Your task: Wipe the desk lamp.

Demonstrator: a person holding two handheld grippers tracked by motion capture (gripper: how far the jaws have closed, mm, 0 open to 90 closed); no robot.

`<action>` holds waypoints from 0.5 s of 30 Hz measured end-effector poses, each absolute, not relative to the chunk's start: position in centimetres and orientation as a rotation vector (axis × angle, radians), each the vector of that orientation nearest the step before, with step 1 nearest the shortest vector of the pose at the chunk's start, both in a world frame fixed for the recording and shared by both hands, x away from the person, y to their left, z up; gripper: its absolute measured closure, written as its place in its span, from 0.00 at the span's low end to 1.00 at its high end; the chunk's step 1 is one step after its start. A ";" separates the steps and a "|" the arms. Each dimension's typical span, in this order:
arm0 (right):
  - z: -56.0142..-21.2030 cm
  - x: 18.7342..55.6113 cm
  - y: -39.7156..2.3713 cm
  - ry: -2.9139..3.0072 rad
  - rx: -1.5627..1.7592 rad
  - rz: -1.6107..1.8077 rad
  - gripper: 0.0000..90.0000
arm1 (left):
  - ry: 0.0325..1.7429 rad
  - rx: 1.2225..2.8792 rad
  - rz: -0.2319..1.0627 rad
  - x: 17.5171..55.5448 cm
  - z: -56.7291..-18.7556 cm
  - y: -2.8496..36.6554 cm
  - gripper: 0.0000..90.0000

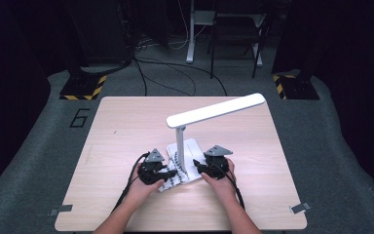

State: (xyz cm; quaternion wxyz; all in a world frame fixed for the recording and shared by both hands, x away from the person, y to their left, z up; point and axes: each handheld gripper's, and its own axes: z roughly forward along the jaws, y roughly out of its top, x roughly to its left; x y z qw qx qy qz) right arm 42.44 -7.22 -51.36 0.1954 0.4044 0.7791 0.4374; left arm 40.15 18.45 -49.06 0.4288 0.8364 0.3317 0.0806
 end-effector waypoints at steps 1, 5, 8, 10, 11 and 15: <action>-51.2 42.2 -7.1 2.179 1.126 1.230 0.47 | 0.835 2.080 0.193 40.1 -49.0 18.6 0.76; -51.1 41.7 -6.8 2.215 1.070 1.250 0.48 | 0.869 2.051 0.201 40.3 -48.7 19.3 0.76; -51.0 41.1 -6.6 2.251 1.042 1.258 0.50 | 0.886 2.026 0.206 40.4 -48.5 20.0 0.76; -51.0 40.6 -6.4 2.272 1.012 1.270 0.52 | 0.898 2.005 0.216 40.5 -48.5 20.5 0.76; -50.9 40.4 -6.5 2.293 0.982 1.267 0.53 | 0.903 2.001 0.217 40.6 -48.4 20.8 0.76; -50.6 39.5 -6.5 2.336 0.939 1.290 0.56 | 0.923 1.985 0.215 40.8 -48.0 22.2 0.76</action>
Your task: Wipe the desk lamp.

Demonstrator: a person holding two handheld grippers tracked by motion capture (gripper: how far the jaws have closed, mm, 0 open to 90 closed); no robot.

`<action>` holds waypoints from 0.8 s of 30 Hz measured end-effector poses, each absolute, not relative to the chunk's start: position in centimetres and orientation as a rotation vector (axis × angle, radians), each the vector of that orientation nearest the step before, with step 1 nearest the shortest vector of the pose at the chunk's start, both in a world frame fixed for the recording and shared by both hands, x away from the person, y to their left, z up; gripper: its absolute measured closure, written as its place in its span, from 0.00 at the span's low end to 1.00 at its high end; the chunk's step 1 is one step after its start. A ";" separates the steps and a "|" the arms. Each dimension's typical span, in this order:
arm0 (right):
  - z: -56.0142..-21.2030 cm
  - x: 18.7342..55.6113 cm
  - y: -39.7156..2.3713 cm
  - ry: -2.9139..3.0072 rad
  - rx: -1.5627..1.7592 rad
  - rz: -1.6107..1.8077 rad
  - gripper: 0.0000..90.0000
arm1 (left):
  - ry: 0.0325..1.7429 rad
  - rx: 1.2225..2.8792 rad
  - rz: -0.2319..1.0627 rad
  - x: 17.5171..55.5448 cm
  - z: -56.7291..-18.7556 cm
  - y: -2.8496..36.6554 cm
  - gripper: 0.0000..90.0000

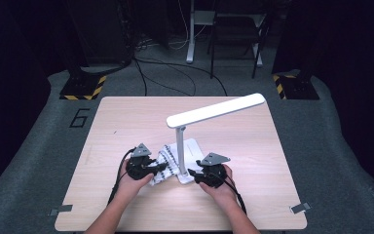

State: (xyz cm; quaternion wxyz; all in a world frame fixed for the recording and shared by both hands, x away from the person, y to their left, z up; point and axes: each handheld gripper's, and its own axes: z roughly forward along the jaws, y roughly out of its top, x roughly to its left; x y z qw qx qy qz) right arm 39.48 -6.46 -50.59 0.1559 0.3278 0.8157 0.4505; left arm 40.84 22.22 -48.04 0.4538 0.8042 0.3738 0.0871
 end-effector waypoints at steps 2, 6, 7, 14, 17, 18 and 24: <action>-50.5 39.2 -6.5 2.340 0.918 1.300 0.56 | 0.933 1.971 0.217 41.0 -47.9 22.9 0.76; -50.5 38.6 -6.2 2.350 0.927 1.318 0.53 | 0.945 1.958 0.222 41.0 -47.7 24.1 0.76; -50.6 38.5 -6.0 2.349 0.929 1.323 0.53 | 0.945 1.957 0.225 41.0 -47.7 24.3 0.76; -51.2 38.2 -4.2 2.340 0.938 1.296 0.53 | 0.978 1.931 0.262 40.4 -47.6 25.8 0.75; -51.2 38.5 -3.6 2.316 0.948 1.315 0.56 | 0.996 1.925 0.268 40.1 -47.9 26.4 0.75; -51.2 38.6 -3.4 2.319 0.951 1.322 0.57 | 1.010 1.917 0.267 40.0 -48.0 26.5 0.75; -51.6 39.1 -2.4 2.317 0.966 1.281 0.64 | 1.038 1.919 0.268 39.6 -48.2 27.3 0.75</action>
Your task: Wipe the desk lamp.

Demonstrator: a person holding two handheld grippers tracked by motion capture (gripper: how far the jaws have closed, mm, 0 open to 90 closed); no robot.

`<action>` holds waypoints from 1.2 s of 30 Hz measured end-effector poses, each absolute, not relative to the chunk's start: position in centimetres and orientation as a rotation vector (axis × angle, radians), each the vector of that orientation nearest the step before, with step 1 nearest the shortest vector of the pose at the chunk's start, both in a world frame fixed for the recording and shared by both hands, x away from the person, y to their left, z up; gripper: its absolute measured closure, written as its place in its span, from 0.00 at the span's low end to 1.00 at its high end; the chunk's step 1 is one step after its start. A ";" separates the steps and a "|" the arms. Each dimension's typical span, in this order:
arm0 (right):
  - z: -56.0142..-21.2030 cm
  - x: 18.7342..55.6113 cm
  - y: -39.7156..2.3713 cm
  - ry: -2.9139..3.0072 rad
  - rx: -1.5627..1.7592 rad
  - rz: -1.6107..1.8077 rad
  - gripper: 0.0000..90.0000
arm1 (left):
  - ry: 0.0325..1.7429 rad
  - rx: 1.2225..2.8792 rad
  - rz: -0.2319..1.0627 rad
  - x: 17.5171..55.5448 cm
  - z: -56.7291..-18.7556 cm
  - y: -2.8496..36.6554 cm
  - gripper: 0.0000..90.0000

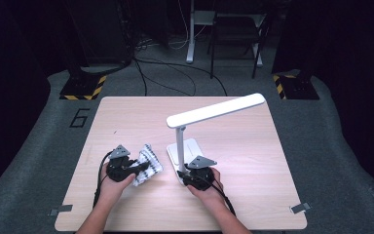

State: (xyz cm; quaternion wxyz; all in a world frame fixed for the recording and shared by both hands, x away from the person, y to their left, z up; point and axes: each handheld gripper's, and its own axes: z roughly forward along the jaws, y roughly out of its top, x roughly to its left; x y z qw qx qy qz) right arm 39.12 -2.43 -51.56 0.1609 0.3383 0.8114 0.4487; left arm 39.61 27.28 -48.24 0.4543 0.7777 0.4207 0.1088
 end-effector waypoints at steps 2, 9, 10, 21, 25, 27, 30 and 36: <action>-51.7 39.2 -2.2 2.313 0.985 1.272 0.64 | 1.042 1.921 0.276 39.5 -48.2 27.4 0.75; -51.7 39.1 -1.5 2.267 0.952 1.217 0.68 | 1.052 1.902 0.274 39.3 -48.5 27.6 0.76; -51.6 39.1 -1.5 2.268 0.950 1.214 0.68 | 1.051 1.905 0.269 39.2 -48.5 27.6 0.76; -51.5 38.4 -2.0 2.276 0.905 1.173 0.78 | 1.030 1.944 0.239 39.3 -49.6 26.3 0.76; -51.5 37.9 -2.2 2.286 0.903 1.176 0.79 | 1.014 1.973 0.231 39.5 -50.1 25.1 0.76; -51.5 37.6 -2.2 2.276 0.927 1.182 0.79 | 1.001 1.991 0.222 39.6 -50.2 24.5 0.76; -51.5 37.4 -2.2 2.278 0.899 1.187 0.79 | 0.977 2.010 0.211 39.8 -50.5 23.6 0.76; -51.6 36.9 -2.2 2.285 0.845 1.198 0.78 | 0.955 2.040 0.198 40.0 -50.9 21.8 0.76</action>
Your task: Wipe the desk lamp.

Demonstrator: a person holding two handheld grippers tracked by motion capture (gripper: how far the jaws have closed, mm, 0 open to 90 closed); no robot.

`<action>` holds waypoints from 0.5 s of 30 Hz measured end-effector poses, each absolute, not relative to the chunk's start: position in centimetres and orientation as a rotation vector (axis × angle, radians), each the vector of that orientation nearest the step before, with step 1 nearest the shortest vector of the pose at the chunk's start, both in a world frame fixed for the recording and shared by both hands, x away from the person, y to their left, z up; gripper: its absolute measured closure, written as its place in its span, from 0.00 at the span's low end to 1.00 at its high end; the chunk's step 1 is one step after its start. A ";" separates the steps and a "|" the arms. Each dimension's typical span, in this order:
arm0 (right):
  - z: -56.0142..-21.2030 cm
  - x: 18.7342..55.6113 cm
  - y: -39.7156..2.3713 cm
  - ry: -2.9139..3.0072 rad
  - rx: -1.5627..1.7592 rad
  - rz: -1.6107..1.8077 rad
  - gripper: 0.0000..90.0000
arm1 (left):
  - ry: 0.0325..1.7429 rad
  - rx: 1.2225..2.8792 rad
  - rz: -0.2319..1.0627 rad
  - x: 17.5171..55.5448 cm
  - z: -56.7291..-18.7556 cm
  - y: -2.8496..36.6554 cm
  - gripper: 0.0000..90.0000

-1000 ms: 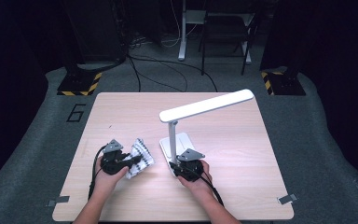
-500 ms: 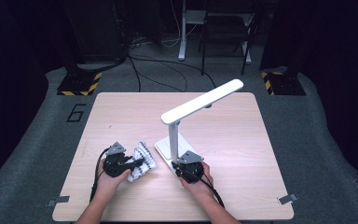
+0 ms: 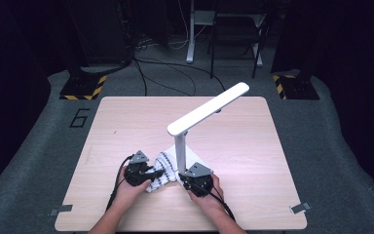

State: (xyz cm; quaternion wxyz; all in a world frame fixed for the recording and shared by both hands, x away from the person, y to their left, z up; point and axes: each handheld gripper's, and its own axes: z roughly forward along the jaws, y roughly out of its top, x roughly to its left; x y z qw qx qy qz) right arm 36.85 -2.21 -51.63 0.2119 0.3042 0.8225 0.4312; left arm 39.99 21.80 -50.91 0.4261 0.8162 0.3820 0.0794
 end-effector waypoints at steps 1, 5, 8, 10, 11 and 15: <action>-51.6 36.8 -2.2 2.278 0.834 1.212 0.76 | 0.945 2.046 0.207 40.0 -51.0 21.5 0.76; -51.4 36.6 -2.0 2.246 0.789 1.214 0.76 | 0.924 2.080 0.214 39.9 -51.4 20.7 0.75; -51.3 36.7 -2.0 2.260 0.806 1.206 0.80 | 0.928 2.090 0.238 39.8 -51.6 20.1 0.75; -51.3 36.8 -2.0 2.259 0.807 1.204 0.80 | 0.931 2.103 0.263 39.8 -51.6 19.8 0.76; -51.3 36.8 -2.0 2.262 0.809 1.201 0.80 | 0.933 2.112 0.263 39.9 -51.6 19.7 0.76; -51.2 36.7 -1.9 2.261 0.831 1.192 0.80 | 0.948 2.113 0.284 40.3 -51.5 19.7 0.76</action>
